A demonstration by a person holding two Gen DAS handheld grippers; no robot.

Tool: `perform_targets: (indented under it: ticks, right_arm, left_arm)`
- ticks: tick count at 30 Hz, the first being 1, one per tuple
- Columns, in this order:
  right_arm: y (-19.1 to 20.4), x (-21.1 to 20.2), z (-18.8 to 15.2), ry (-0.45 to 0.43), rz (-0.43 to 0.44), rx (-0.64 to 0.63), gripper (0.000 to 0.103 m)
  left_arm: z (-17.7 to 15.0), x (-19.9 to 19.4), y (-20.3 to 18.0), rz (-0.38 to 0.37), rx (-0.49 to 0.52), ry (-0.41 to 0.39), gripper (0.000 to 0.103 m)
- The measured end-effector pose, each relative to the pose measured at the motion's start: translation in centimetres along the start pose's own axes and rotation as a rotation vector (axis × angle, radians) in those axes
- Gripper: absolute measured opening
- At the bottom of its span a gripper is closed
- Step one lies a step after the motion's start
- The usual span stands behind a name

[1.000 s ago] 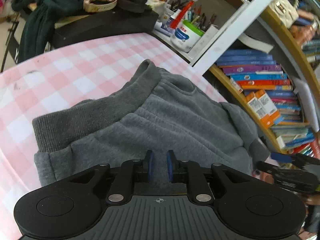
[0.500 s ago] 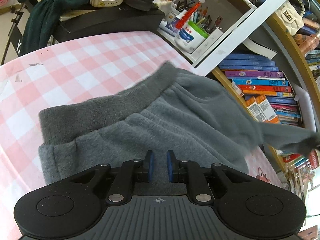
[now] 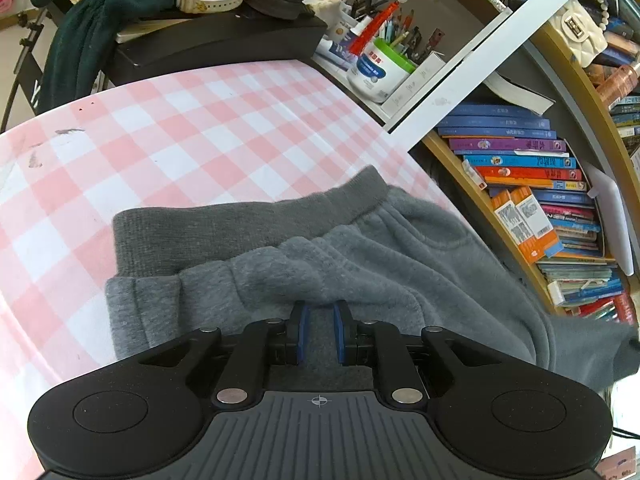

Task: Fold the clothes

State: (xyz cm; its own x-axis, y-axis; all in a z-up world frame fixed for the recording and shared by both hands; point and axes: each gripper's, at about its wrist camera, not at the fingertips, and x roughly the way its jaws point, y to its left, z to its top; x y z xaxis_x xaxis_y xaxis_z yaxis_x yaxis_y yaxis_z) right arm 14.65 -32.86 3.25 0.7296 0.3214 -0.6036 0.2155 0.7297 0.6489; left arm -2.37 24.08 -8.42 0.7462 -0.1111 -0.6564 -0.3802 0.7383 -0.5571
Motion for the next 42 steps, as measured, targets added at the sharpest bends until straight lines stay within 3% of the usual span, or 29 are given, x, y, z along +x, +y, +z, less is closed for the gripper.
perform_targets:
  ticks: [3, 8, 10, 11, 14, 19, 20, 22, 25, 27, 32, 34, 37, 40, 42]
  right_arm:
    - [-3.2, -0.4, -0.5, -0.005, -0.038, 0.105, 0.009]
    - [-5.9, 0.8, -1.8, 0.043, -0.332, -0.118, 0.014]
    - [-6.7, 0.5, -2.6, 0.059, -0.382, -0.204, 0.024]
    - [-6.4, 0.3, -3.2, 0.063, -0.389, -0.277, 0.033]
    - [-5.6, -0.1, -5.0, 0.079, -0.401, -0.495, 0.04]
    - [-3.1, 0.2, -8.6, 0.171, -0.296, -0.861, 0.058]
    - [-2.5, 0.4, -9.7, 0.186, -0.293, -0.979, 0.063]
    - [-1.7, 1.2, -12.3, 0.204, -0.341, -1.291, 0.067]
    - [-2.8, 2.7, -15.5, 0.244, -0.418, -1.696, 0.067]
    - [-3.7, 3.6, -16.5, 0.278, -0.432, -1.853, 0.067]
    - [-4.3, 5.1, -15.7, 0.285, -0.406, -1.891, 0.065]
    - [-4.1, 5.4, -15.9, 0.268, -0.383, -1.929, 0.064]
    - [-4.0, 6.1, -16.5, 0.259, -0.348, -2.002, 0.058]
    - [-3.9, 6.5, -17.2, 0.264, -0.312, -2.053, 0.047]
    - [-3.8, 7.0, -17.2, 0.283, -0.302, -2.046, 0.018]
  left_arm:
    - [0.1, 0.1, -0.1, 0.005, 0.001, 0.001, 0.015]
    - [0.4, -0.4, -1.1, 0.053, 0.039, -0.006, 0.016]
    - [0.4, -1.5, -2.2, 0.062, 0.105, -0.058, 0.016]
    - [0.4, -2.0, -2.7, 0.056, 0.135, -0.077, 0.016]
    - [1.2, -2.5, -3.8, 0.05, 0.194, -0.086, 0.016]
    - [3.1, -2.0, -7.1, 0.08, 0.403, -0.09, 0.017]
    - [3.5, -1.6, -8.1, 0.087, 0.475, -0.079, 0.02]
    - [4.1, -0.5, -10.0, 0.106, 0.636, -0.042, 0.036]
    - [5.0, 1.7, -12.3, 0.109, 0.849, 0.017, 0.042]
    - [5.4, 3.6, -13.5, 0.101, 0.968, 0.051, 0.043]
    - [6.1, 7.9, -15.9, 0.12, 1.19, 0.106, 0.045]
    - [6.2, 9.6, -16.6, 0.105, 1.238, 0.14, 0.051]
    - [5.8, 11.8, -17.5, 0.078, 1.293, 0.203, 0.051]
    - [5.0, 13.9, -18.0, 0.067, 1.334, 0.264, 0.051]
    - [4.3, 14.9, -17.9, 0.076, 1.353, 0.286, 0.05]
